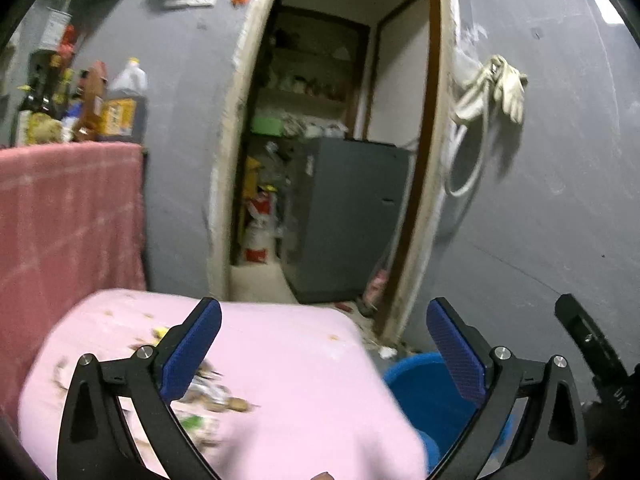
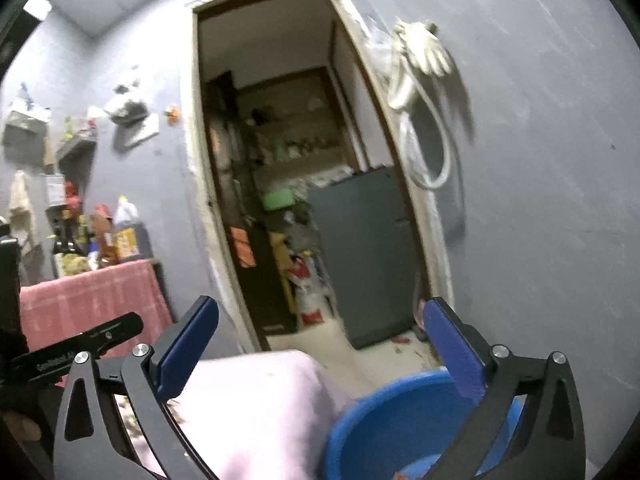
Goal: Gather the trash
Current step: 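Move both tools back over the remaining trash on the table, then grasp the green wrapper with the left tool while the right tool approaches a potato piece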
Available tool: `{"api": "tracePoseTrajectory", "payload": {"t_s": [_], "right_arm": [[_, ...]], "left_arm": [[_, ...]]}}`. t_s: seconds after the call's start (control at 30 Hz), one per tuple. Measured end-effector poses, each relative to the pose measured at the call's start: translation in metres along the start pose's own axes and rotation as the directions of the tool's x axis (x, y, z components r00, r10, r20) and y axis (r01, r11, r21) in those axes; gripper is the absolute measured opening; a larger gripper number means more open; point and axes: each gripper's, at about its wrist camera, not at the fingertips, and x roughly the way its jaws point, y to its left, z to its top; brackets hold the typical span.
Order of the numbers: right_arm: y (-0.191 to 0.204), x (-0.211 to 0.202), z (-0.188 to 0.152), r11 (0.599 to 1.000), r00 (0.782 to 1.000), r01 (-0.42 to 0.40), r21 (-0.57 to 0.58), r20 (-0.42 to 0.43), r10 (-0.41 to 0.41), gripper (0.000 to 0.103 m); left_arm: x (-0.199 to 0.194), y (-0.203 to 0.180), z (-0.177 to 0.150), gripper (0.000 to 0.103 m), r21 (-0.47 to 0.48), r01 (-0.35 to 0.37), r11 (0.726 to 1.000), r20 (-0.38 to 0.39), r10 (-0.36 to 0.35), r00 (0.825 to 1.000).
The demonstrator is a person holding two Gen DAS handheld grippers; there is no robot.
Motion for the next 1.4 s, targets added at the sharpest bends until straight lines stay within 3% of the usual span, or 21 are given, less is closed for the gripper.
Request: {"api": "tracePoseTrajectory", "payload": {"t_s": [0.27, 0.53, 0.73, 1.07, 1.2, 1.4], "right_arm": [[0.054, 0.011, -0.002, 0.992, 0.993, -0.111, -0.066, 0.028, 0.113, 0.103], [0.097, 0.035, -0.023, 0.972, 0.978, -0.204, -0.117, -0.061, 0.198, 0.103], [0.113, 0.054, -0.040, 0.961, 0.961, -0.243, -0.129, -0.169, 0.220, 0.103], [0.117, 0.086, -0.068, 0.953, 0.910, -0.270, -0.138, -0.360, 0.206, 0.103], [0.119, 0.100, -0.082, 0.949, 0.874, -0.275, -0.155, -0.451, 0.180, 0.103], [0.121, 0.115, -0.099, 0.946, 0.825, -0.274, -0.171, -0.548, 0.139, 0.102]], "left_arm": [[-0.034, 0.061, 0.004, 0.101, -0.006, -0.102, 0.995, 0.072, 0.102, 0.992], [-0.052, 0.114, -0.012, 0.101, -0.048, -0.175, 0.983, 0.053, 0.178, 0.983], [-0.053, 0.141, -0.033, 0.101, -0.073, -0.195, 0.978, -0.006, 0.195, 0.981], [-0.032, 0.155, -0.066, 0.101, -0.118, -0.175, 0.978, -0.159, 0.155, 0.975], [-0.019, 0.154, -0.076, 0.101, -0.127, -0.157, 0.979, -0.249, 0.121, 0.961], [-0.010, 0.151, -0.081, 0.101, -0.124, -0.123, 0.985, -0.310, 0.080, 0.947]]}}
